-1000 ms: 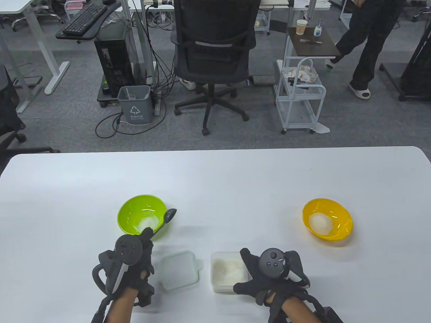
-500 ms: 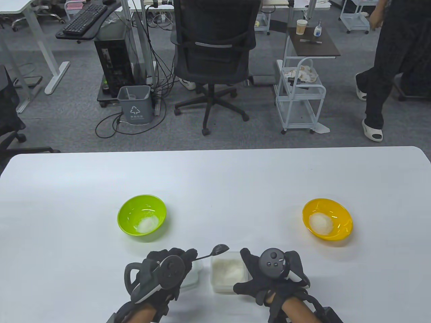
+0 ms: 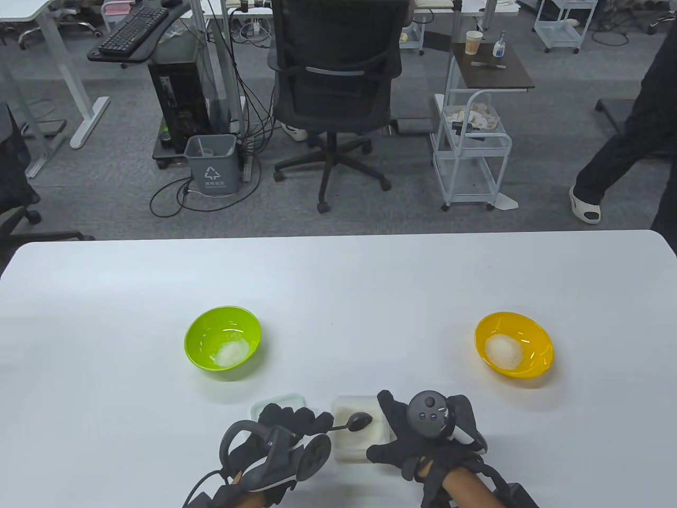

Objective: Scoop white sugar from container into bowls

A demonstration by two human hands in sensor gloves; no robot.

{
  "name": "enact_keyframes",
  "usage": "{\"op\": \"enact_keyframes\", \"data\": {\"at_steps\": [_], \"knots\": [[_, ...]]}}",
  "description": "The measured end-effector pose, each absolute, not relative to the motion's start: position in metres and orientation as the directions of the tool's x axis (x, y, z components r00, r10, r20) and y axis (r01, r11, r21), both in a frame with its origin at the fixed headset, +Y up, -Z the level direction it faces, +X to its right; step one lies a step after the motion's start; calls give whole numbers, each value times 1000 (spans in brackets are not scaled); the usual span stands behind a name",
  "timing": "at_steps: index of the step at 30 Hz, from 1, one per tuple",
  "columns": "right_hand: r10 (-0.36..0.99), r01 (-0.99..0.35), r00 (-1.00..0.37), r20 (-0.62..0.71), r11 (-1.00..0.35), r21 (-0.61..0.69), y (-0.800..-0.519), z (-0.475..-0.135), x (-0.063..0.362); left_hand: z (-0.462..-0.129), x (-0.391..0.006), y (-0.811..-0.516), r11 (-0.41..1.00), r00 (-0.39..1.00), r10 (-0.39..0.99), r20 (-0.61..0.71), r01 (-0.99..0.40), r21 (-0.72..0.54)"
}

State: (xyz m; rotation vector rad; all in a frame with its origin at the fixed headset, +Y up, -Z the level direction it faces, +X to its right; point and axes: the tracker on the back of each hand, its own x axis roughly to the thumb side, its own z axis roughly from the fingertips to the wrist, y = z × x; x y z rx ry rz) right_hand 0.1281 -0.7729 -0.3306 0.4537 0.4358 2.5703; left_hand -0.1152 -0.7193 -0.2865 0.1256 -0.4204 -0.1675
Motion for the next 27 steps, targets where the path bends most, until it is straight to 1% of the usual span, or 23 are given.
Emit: {"op": "enact_keyframes", "data": {"at_steps": [4,10,13,17,20,22,27], "knots": [[515,-408,-825,235,-829,383,-773,-331,128,-289,-118,-719,994,904,-102,415,76,79],[515,-408,-825,234,-829,383,-773,-331,128,-295,-125,-719,1000,918,6,397,1,-17],[515,-408,-825,234,-829,383,-773,-331,128,-298,-129,-721,995,924,78,374,-47,-90],[515,-409,-825,233,-828,384,-773,-331,128,-305,-136,-728,964,932,211,295,-149,-219],[516,-409,-824,233,-827,385,-773,-330,128,-310,-144,-737,905,916,342,210,-261,-335],[517,-410,-824,232,-827,385,-773,-331,128,-314,-148,-743,864,900,404,163,-317,-392],[517,-410,-824,233,-826,387,-773,-331,128,-322,-158,-754,775,859,506,72,-416,-476]]}}
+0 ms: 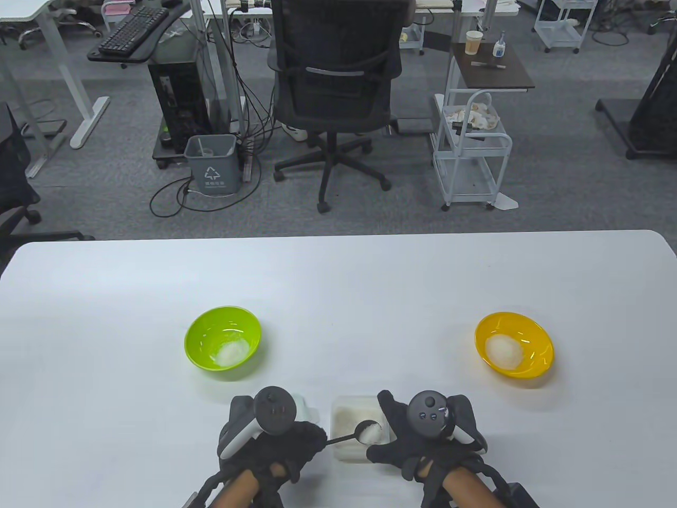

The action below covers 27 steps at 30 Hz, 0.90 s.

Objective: Scoop white sugar from container into bowls

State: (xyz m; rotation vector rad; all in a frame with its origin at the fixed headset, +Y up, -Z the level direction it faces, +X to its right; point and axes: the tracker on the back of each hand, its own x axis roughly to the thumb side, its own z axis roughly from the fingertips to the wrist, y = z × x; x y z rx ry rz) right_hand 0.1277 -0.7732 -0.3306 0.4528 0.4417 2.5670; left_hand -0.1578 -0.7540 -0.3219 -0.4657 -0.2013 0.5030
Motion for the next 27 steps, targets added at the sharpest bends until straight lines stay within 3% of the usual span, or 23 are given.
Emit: {"op": "enact_keyframes", "data": {"at_steps": [7,27], "knots": [[518,-411,-823,232,-825,387,-773,-331,128,-328,-167,-770,608,774,629,-80,-553,-570],[520,-412,-823,230,-824,388,-773,-331,128,-335,-185,-771,404,605,770,-199,-706,-582]]}}
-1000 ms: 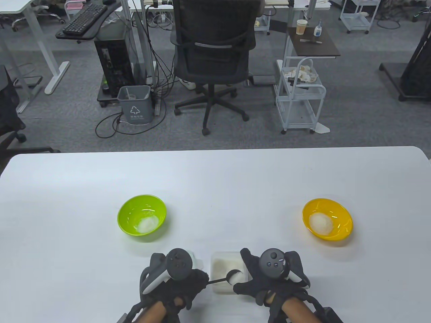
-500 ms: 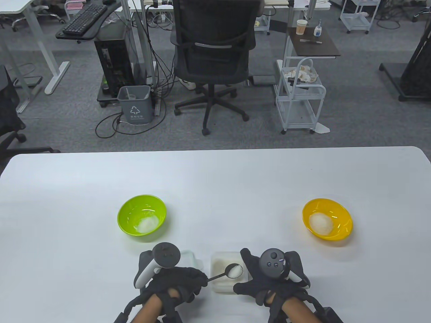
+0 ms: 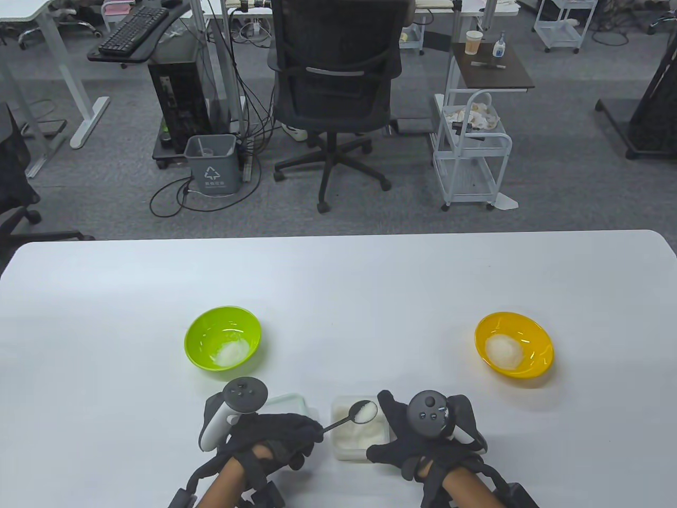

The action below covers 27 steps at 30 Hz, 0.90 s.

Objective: Scoop white sugar from container into bowls

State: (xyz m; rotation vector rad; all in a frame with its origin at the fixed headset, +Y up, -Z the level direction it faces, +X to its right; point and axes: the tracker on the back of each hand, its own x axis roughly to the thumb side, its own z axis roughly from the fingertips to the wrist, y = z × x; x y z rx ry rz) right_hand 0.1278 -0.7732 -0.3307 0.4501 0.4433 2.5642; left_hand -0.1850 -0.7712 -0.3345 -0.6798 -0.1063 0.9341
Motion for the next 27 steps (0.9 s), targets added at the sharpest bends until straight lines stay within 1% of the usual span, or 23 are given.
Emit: {"op": "enact_keyframes", "data": {"at_steps": [9,15,17,23,27], "knots": [[520,-412,-823,230,-824,388,-773,-331,128,-342,-217,-765,318,480,834,-273,-822,-472],[518,-411,-824,230,-825,388,-773,-331,128,-348,-252,-763,311,419,843,-338,-891,-329],[518,-411,-824,230,-825,388,-774,-331,128,-349,-266,-764,303,387,842,-376,-916,-264],[517,-410,-824,231,-825,388,-774,-331,128,-347,-304,-764,307,316,840,-440,-947,-96],[518,-410,-824,230,-825,389,-774,-331,128,-345,-321,-765,327,298,829,-473,-945,-23]]}}
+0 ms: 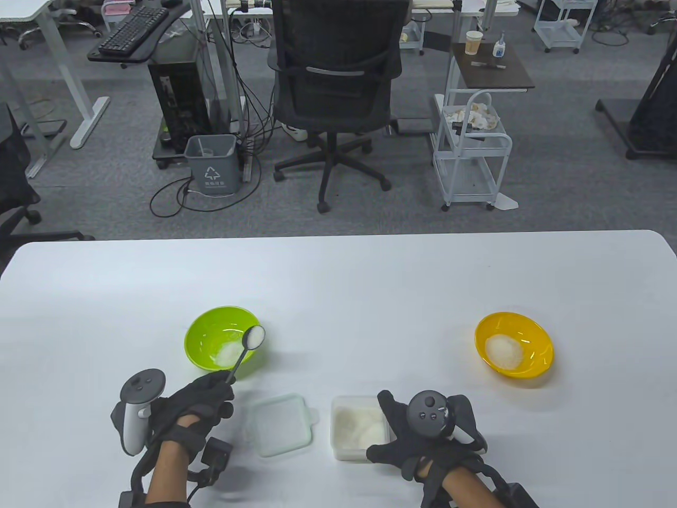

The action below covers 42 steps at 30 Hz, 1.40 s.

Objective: Scoop white sugar from container into bowls

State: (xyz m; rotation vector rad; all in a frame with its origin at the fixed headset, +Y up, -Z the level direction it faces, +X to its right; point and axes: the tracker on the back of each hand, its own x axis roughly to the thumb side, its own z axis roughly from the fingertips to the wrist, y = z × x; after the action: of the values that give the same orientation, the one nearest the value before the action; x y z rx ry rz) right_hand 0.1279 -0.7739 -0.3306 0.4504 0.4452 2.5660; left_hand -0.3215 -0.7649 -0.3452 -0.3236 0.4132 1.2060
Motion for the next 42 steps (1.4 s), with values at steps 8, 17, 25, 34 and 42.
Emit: {"op": "enact_keyframes", "data": {"at_steps": [8,17,25,34,42], "knots": [[520,-411,-823,229,-823,391,-774,-330,128,-341,-333,-759,527,408,733,-544,-846,75],[520,-411,-822,230,-823,393,-774,-331,128,-339,-312,-736,906,717,399,-572,-405,125],[520,-410,-823,230,-823,392,-774,-331,128,-340,-291,-730,992,836,105,-539,-46,122],[520,-411,-822,230,-823,392,-775,-331,127,-341,-290,-728,989,837,140,-528,-90,119],[521,-411,-822,229,-822,394,-775,-331,127,-340,-294,-715,966,831,254,-495,-188,180]]}}
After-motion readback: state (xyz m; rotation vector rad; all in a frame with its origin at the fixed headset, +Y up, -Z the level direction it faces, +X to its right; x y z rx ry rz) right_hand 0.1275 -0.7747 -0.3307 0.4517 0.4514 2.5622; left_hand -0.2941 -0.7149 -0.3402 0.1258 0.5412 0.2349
